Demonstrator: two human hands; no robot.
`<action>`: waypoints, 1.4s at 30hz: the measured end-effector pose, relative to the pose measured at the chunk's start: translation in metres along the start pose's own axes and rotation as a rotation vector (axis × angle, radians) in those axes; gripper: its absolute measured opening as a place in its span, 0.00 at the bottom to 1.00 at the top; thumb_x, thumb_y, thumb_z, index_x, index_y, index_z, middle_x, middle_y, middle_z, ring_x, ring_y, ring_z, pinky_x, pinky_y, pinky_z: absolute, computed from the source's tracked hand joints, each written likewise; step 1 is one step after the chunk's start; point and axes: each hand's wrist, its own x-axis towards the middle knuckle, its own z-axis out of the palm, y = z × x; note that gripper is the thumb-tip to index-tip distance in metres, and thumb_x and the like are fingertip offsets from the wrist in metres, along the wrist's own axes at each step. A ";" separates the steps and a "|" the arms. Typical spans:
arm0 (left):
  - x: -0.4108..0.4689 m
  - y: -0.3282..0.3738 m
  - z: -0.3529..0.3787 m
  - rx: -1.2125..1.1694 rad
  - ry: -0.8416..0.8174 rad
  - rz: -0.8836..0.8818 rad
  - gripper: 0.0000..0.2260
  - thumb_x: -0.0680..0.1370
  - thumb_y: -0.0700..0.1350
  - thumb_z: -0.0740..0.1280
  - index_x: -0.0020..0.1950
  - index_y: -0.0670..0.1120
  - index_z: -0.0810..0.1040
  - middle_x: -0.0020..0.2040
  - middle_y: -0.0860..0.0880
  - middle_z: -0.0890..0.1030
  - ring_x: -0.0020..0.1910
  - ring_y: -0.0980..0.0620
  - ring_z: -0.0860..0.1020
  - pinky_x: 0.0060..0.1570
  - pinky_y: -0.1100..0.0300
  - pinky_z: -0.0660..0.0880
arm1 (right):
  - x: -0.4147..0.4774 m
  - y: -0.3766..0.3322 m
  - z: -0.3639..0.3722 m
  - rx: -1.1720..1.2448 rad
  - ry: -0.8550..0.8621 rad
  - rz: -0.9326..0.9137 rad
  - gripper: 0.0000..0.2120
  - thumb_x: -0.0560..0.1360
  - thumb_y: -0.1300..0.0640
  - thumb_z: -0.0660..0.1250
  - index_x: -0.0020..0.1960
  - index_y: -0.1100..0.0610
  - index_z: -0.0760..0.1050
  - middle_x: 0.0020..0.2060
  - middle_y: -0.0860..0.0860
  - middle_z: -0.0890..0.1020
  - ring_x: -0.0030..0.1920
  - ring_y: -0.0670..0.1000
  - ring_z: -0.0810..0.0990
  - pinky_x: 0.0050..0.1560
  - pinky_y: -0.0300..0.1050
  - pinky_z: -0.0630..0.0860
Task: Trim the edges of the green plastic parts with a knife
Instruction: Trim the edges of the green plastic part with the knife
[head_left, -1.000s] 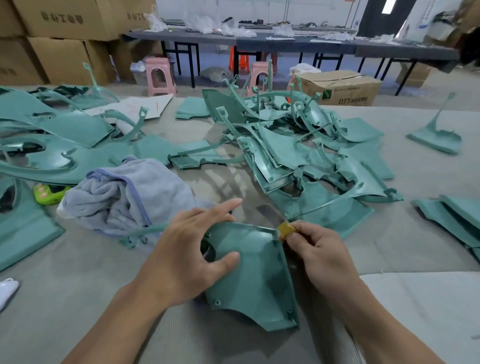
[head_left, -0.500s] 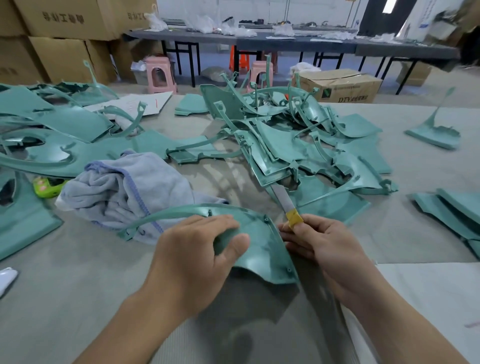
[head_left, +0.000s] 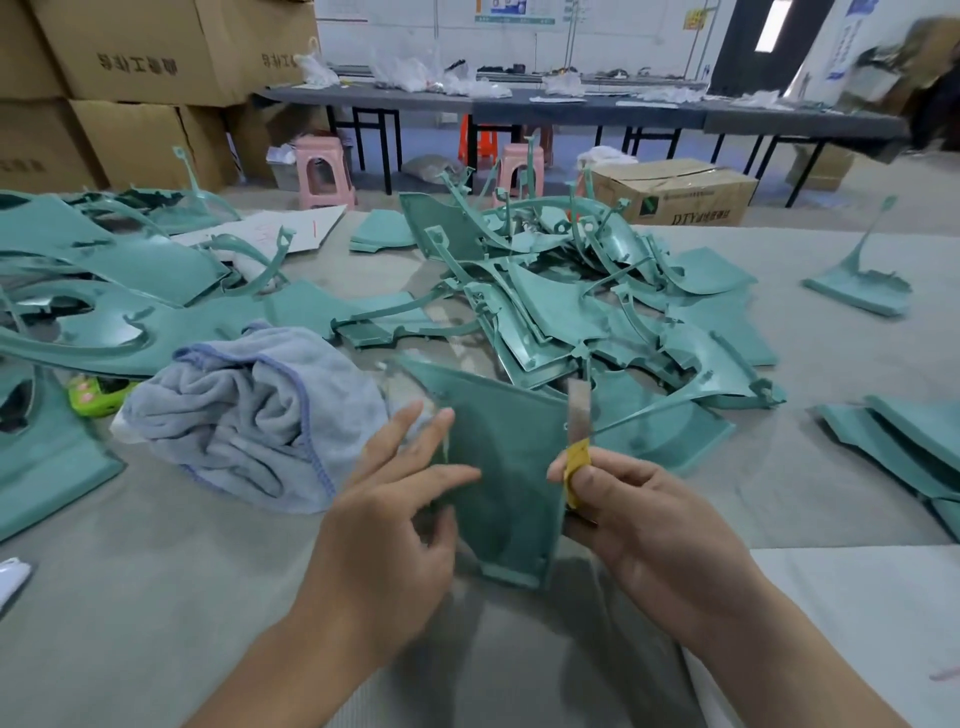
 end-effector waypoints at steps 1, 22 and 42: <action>0.000 -0.001 0.001 0.029 0.003 -0.036 0.20 0.70 0.36 0.75 0.58 0.54 0.85 0.72 0.62 0.71 0.76 0.61 0.64 0.73 0.62 0.65 | 0.000 0.002 0.001 -0.019 -0.015 -0.027 0.06 0.71 0.60 0.75 0.46 0.63 0.85 0.46 0.60 0.83 0.50 0.57 0.83 0.53 0.47 0.81; -0.001 0.022 -0.003 -0.267 0.387 -0.813 0.03 0.75 0.43 0.70 0.47 0.50 0.79 0.34 0.56 0.78 0.44 0.41 0.80 0.38 0.55 0.68 | 0.001 0.002 0.008 0.010 -0.064 0.170 0.04 0.68 0.59 0.76 0.41 0.59 0.83 0.52 0.62 0.85 0.48 0.57 0.86 0.49 0.49 0.82; 0.034 -0.051 -0.066 -0.903 0.603 -0.897 0.15 0.82 0.41 0.63 0.70 0.44 0.75 0.45 0.50 0.86 0.39 0.54 0.85 0.38 0.60 0.83 | 0.003 -0.010 -0.002 -0.030 0.299 0.034 0.08 0.69 0.62 0.68 0.37 0.62 0.85 0.32 0.59 0.78 0.28 0.51 0.72 0.24 0.40 0.68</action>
